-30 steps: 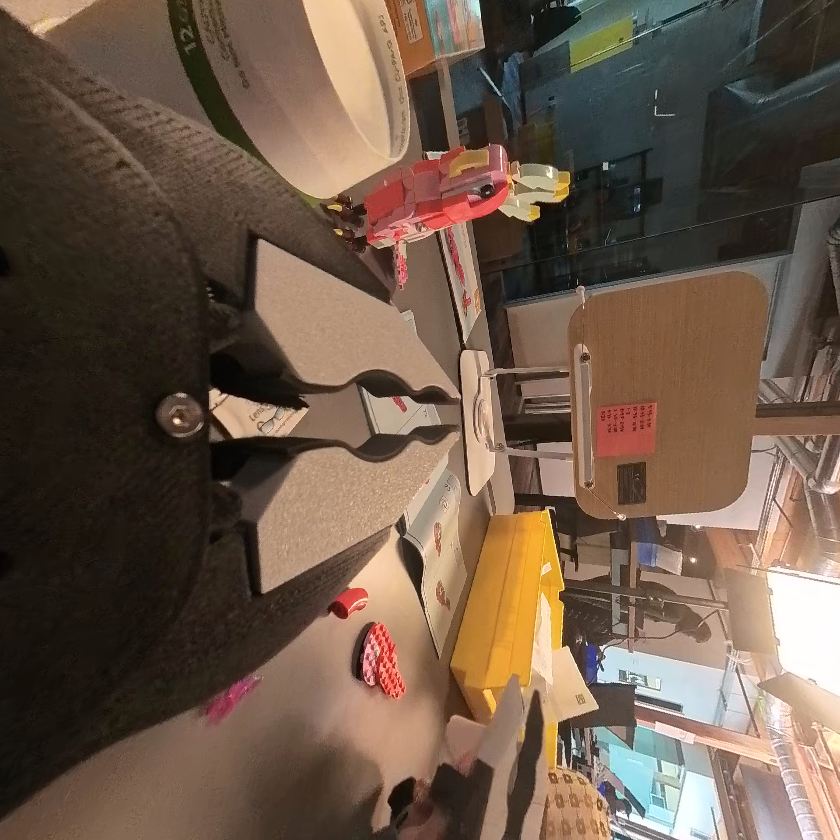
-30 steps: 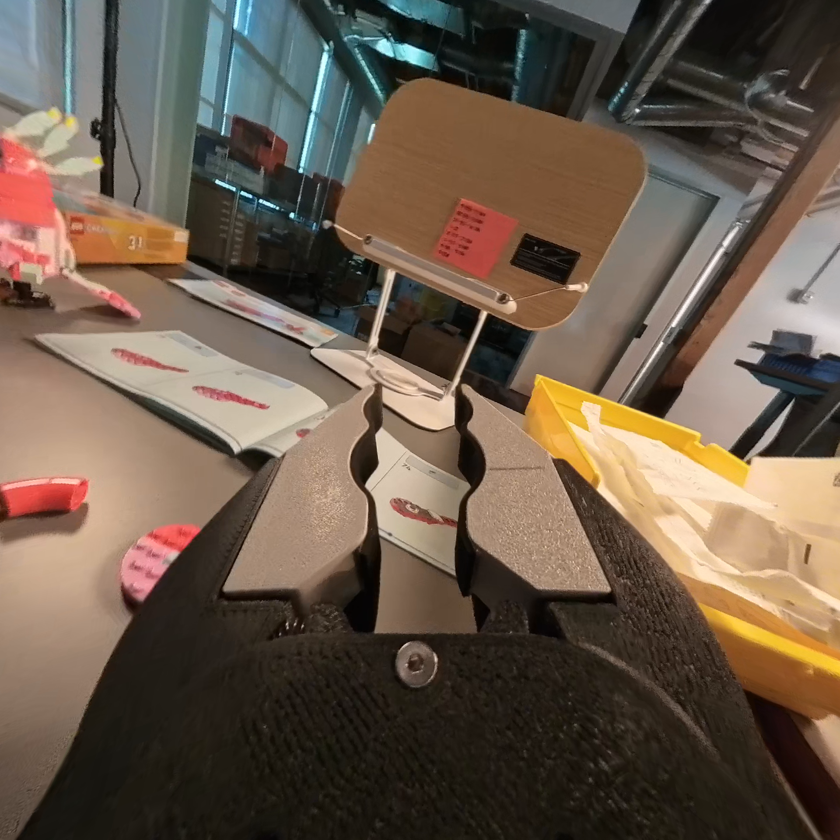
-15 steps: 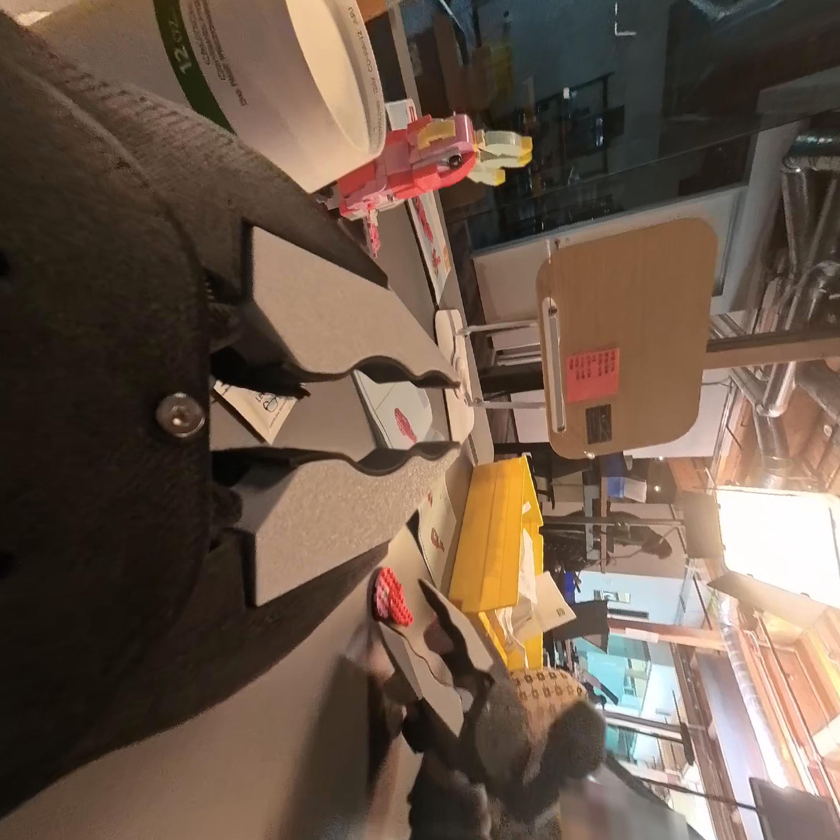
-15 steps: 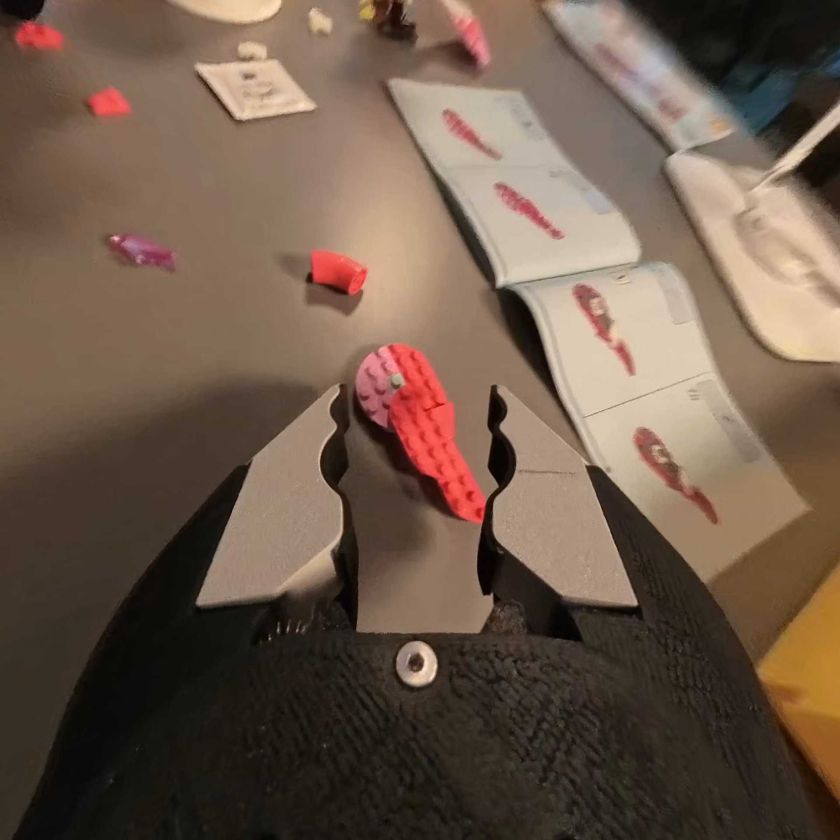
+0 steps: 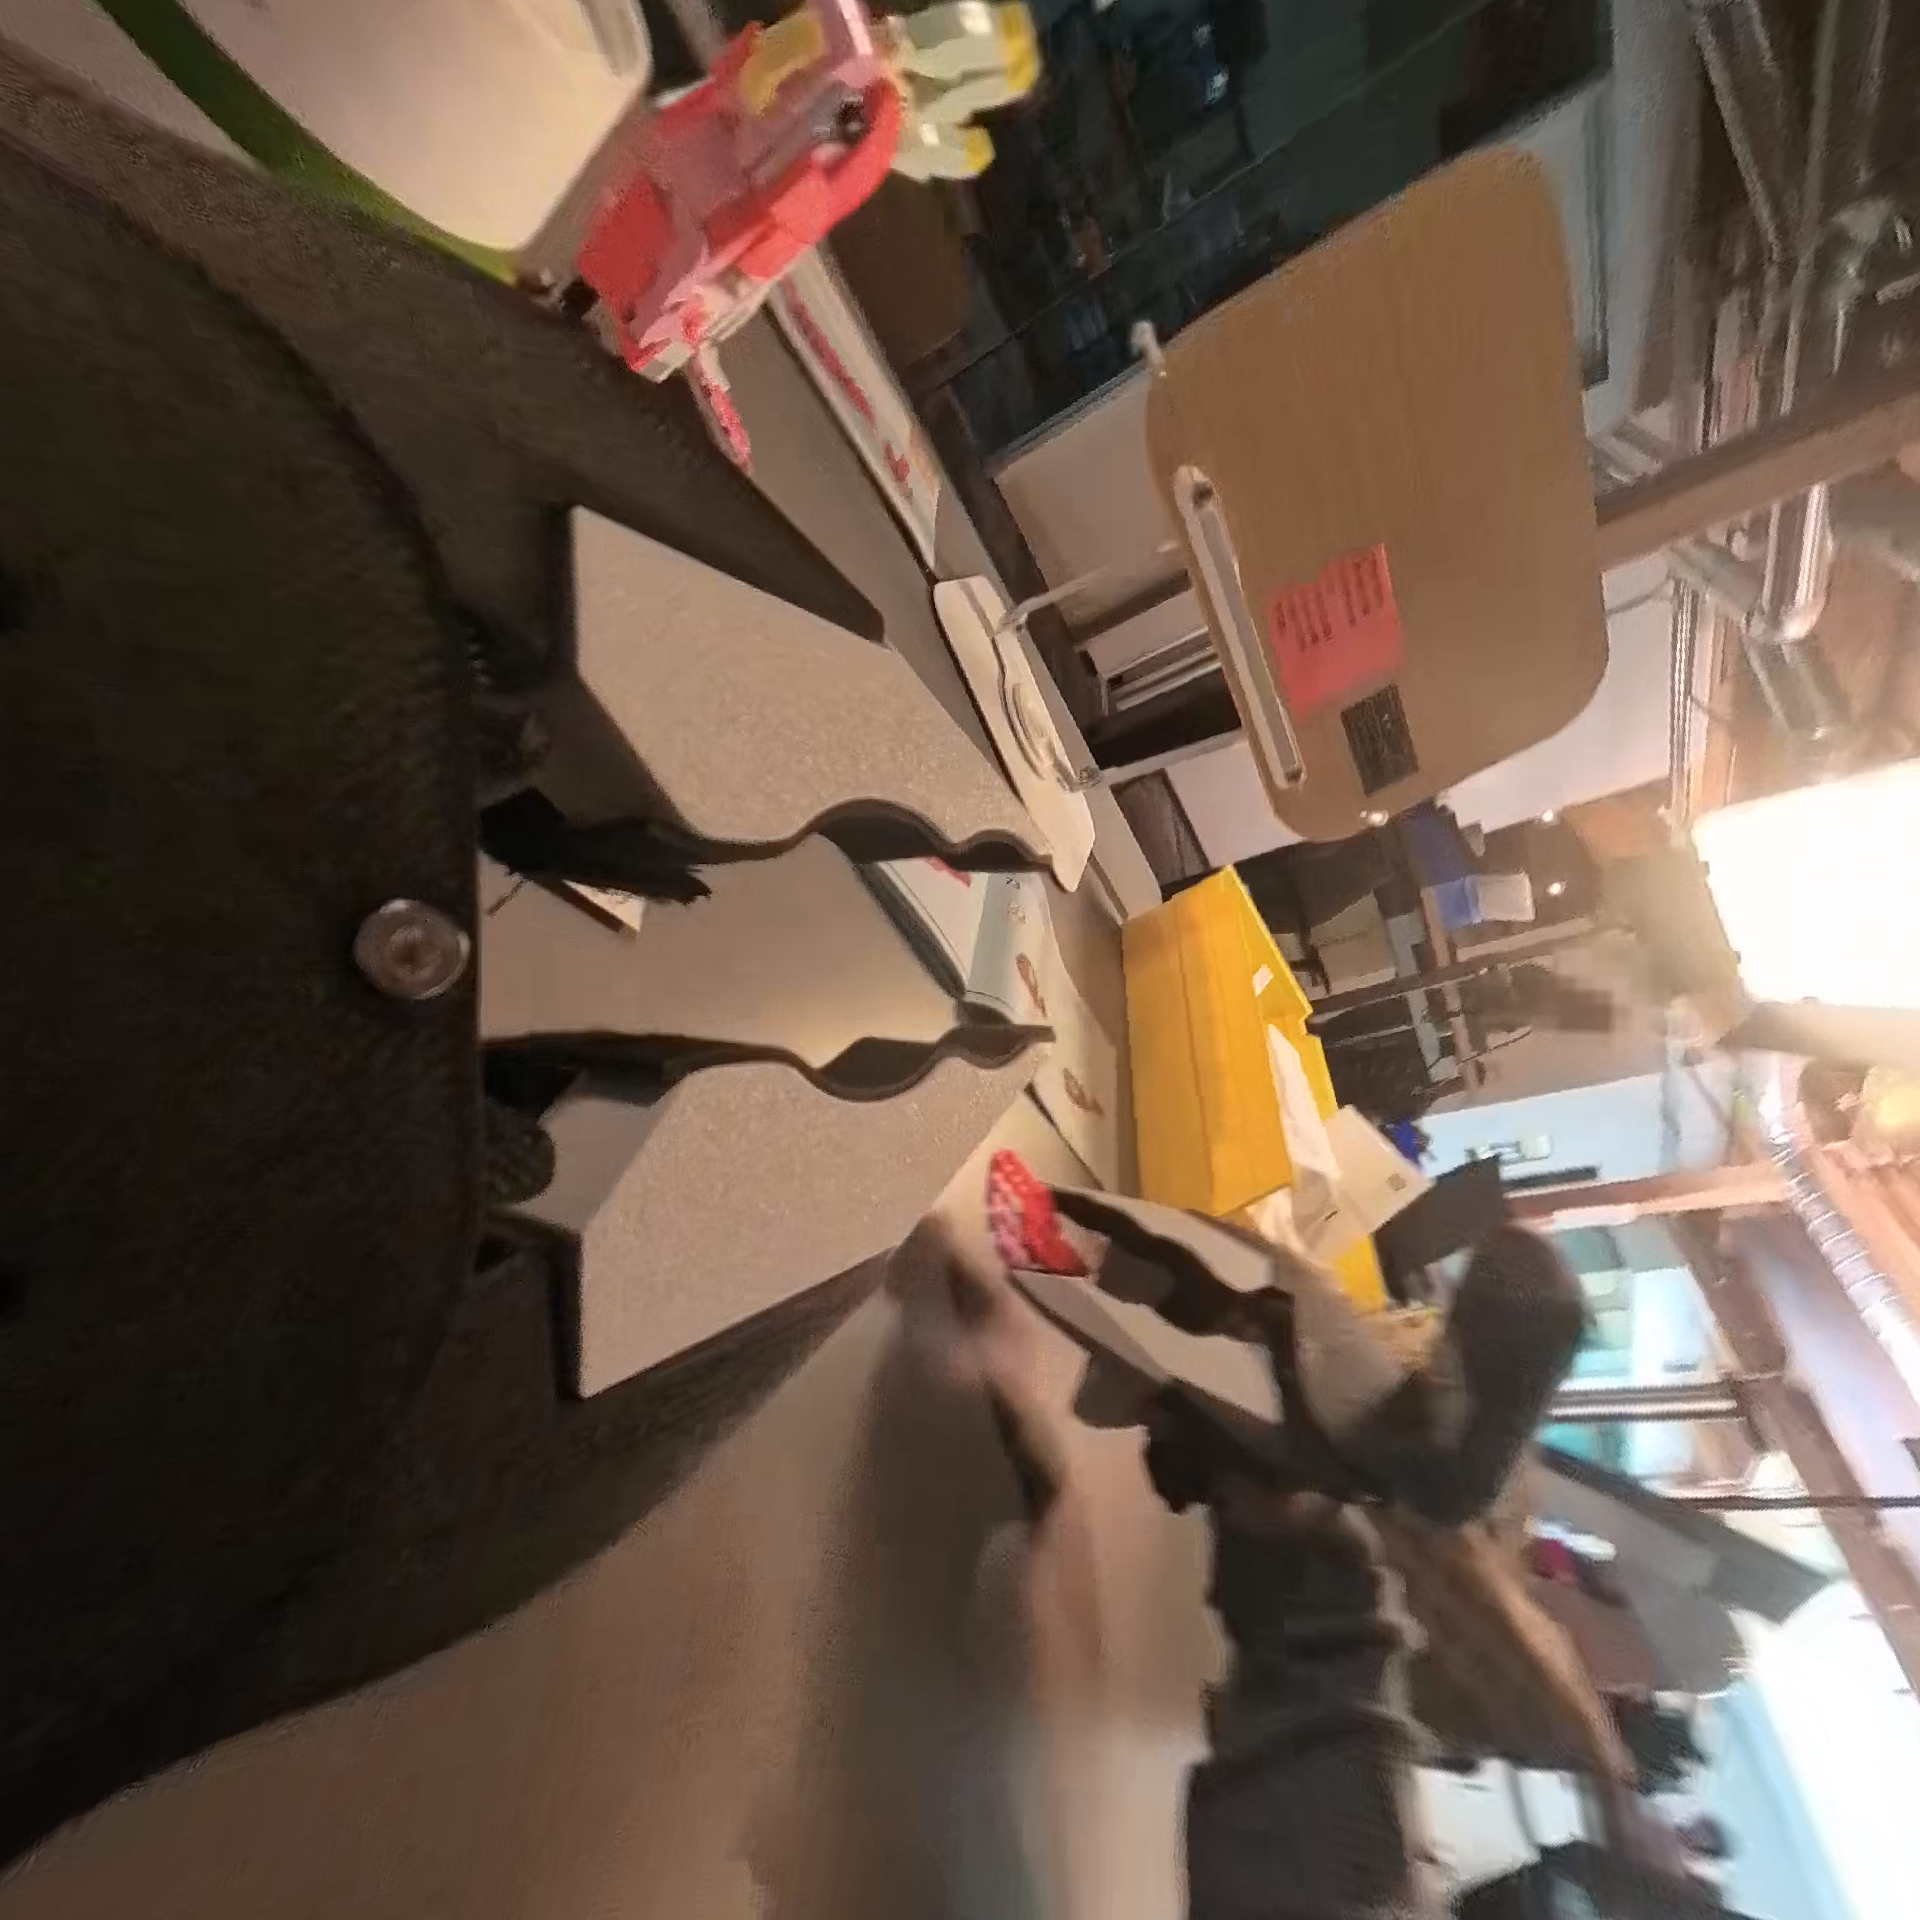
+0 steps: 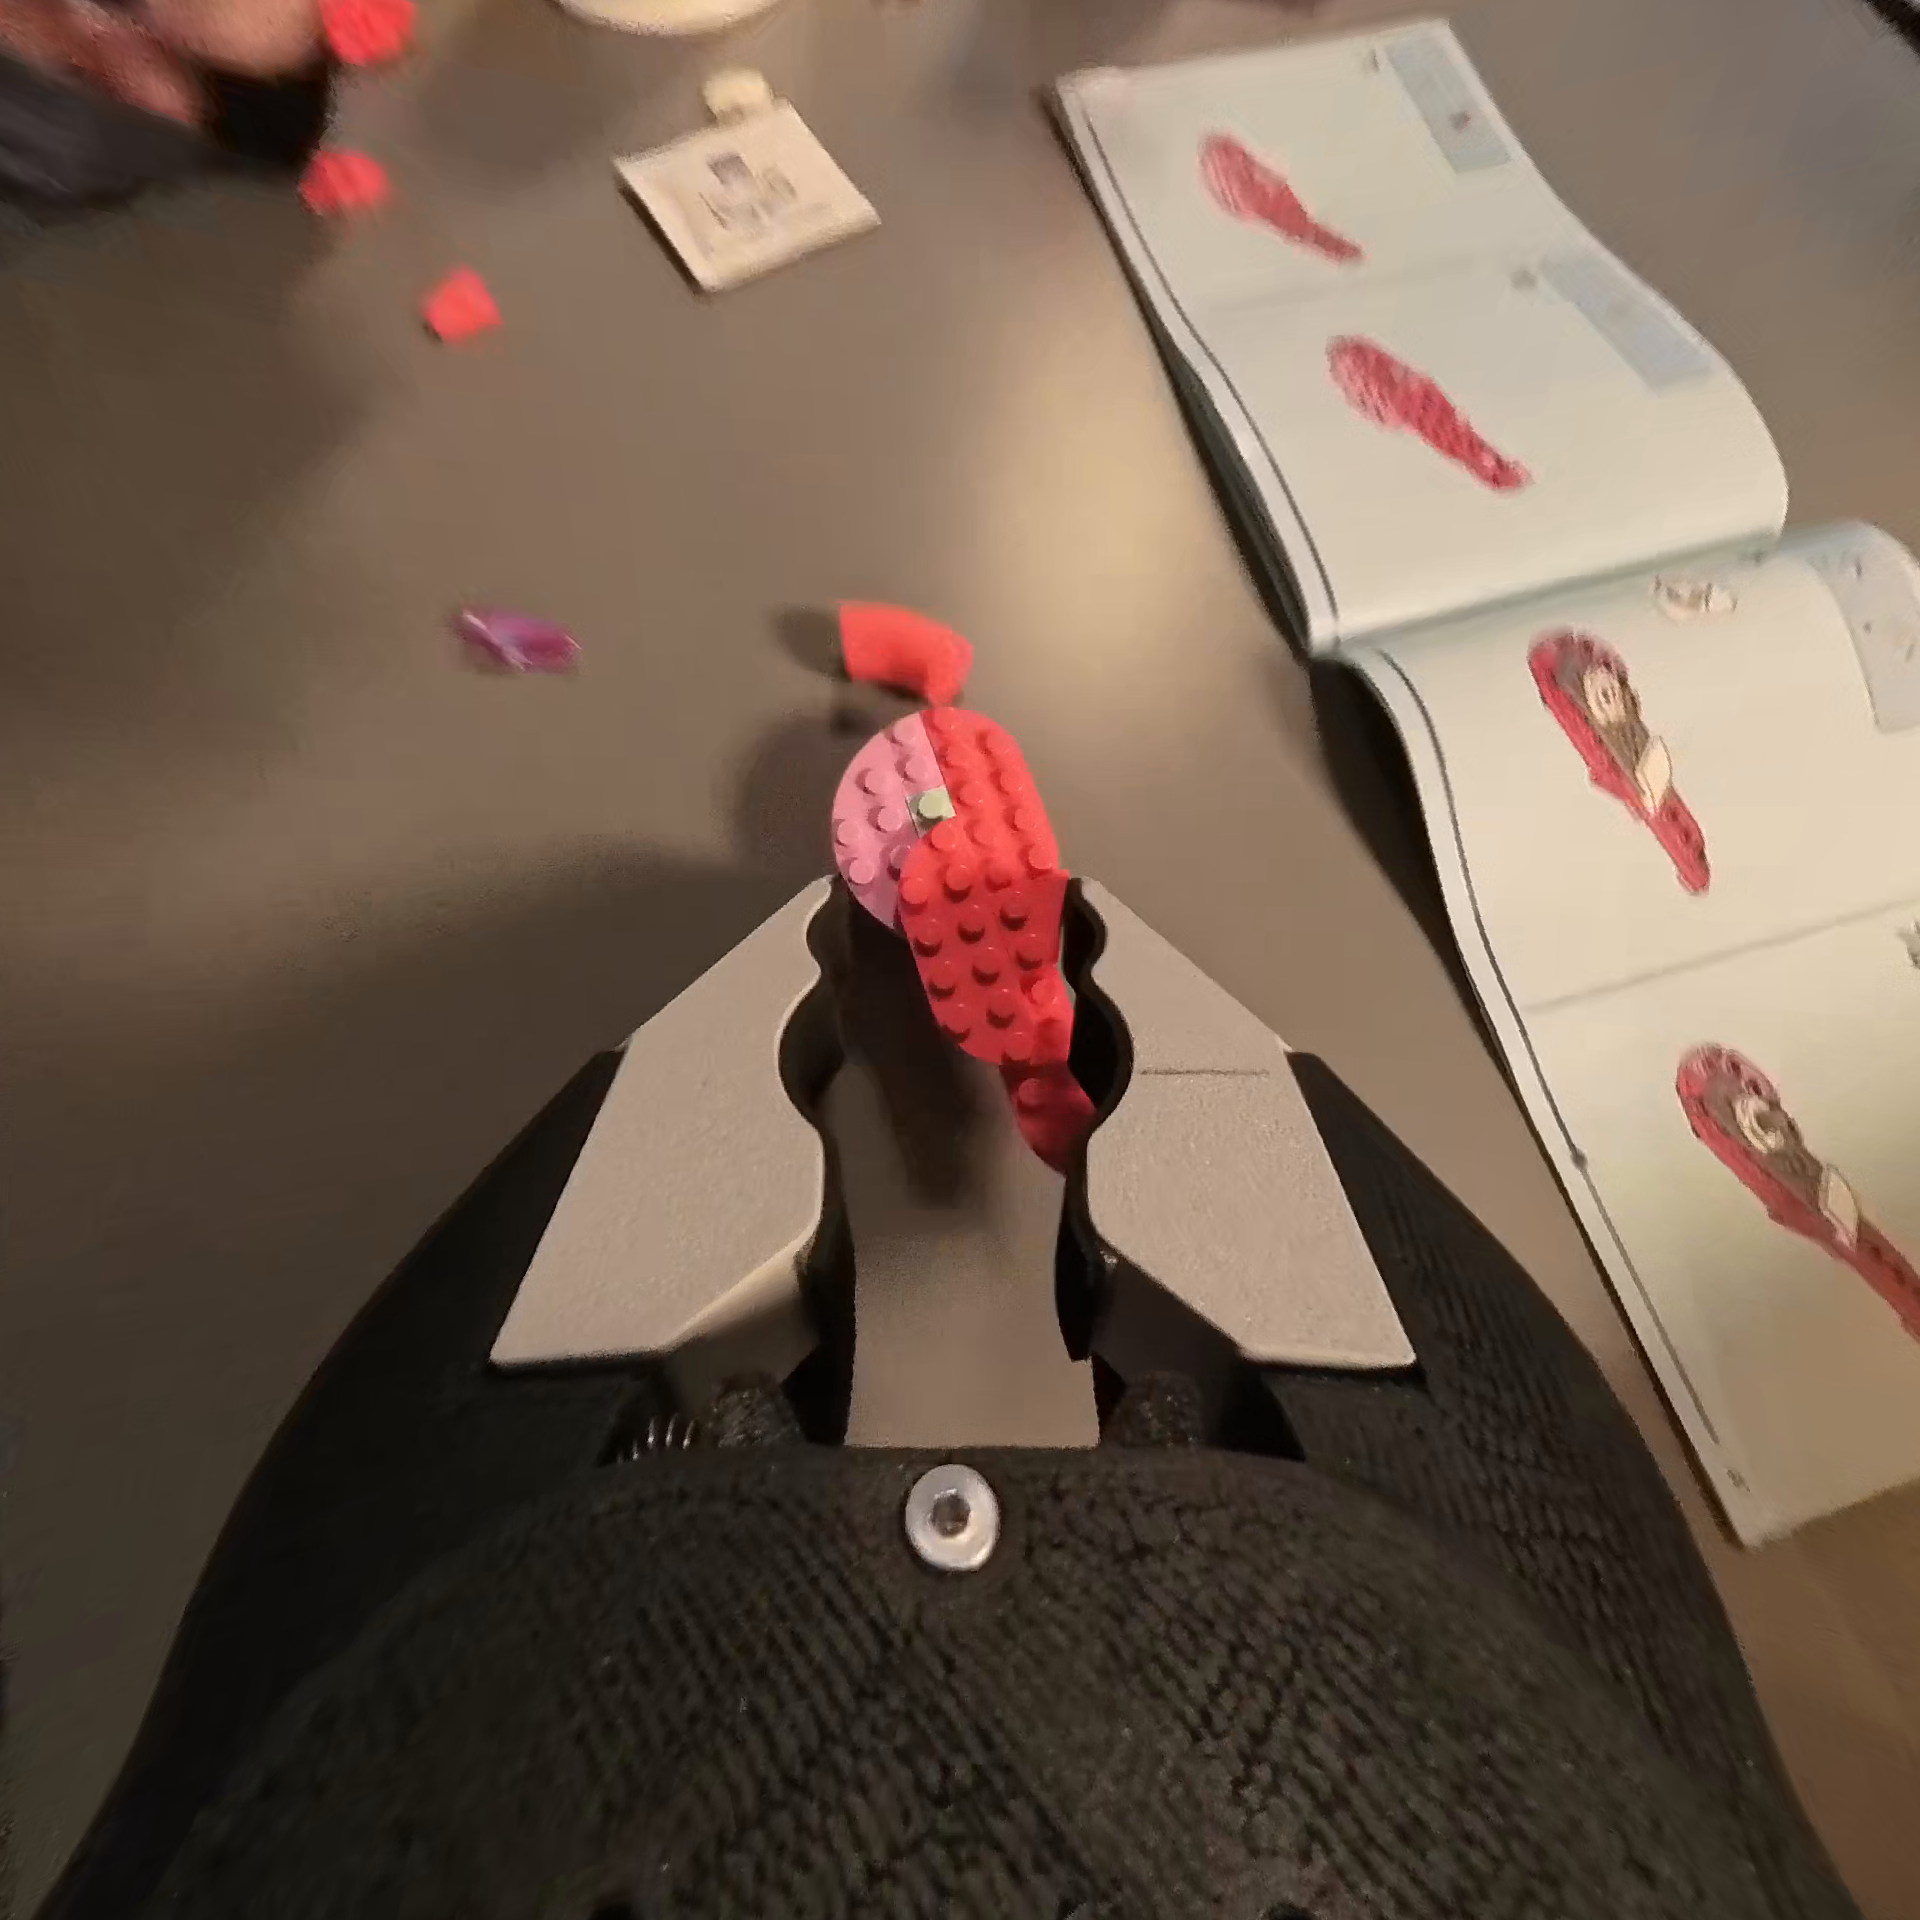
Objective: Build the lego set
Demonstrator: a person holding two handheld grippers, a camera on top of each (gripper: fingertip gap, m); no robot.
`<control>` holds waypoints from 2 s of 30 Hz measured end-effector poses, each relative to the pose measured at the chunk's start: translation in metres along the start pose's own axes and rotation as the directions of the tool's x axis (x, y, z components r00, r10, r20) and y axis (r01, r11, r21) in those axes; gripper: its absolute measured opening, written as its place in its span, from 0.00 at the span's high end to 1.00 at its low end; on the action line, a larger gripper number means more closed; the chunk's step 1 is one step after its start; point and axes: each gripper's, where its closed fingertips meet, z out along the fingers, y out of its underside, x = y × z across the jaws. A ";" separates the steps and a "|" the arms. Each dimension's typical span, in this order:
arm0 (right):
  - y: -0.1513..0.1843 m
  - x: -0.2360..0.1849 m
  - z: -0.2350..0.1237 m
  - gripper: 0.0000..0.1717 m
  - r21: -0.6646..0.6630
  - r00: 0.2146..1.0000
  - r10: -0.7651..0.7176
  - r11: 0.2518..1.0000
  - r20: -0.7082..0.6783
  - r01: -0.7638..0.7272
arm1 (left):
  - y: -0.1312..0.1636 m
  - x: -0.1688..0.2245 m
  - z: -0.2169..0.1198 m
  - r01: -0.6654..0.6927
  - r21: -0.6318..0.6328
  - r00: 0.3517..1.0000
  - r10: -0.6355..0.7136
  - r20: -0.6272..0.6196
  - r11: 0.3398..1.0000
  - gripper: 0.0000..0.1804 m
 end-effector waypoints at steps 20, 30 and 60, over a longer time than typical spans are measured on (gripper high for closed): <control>-0.084 -0.096 0.015 0.77 0.090 0.952 -0.179 0.983 0.250 0.161 | 0.019 0.062 0.022 -0.872 -0.087 0.481 0.876 0.027 0.481 0.83; -0.088 -0.085 0.023 0.61 0.117 0.938 -0.333 0.932 -0.092 0.342 | 0.028 0.049 0.026 -0.882 -0.185 0.437 0.899 0.021 0.433 0.96; -0.081 -0.050 0.027 0.94 -0.369 0.102 -0.676 0.515 -0.730 0.774 | 0.074 0.011 -0.063 -0.145 -0.616 0.966 -0.023 -0.256 0.775 0.78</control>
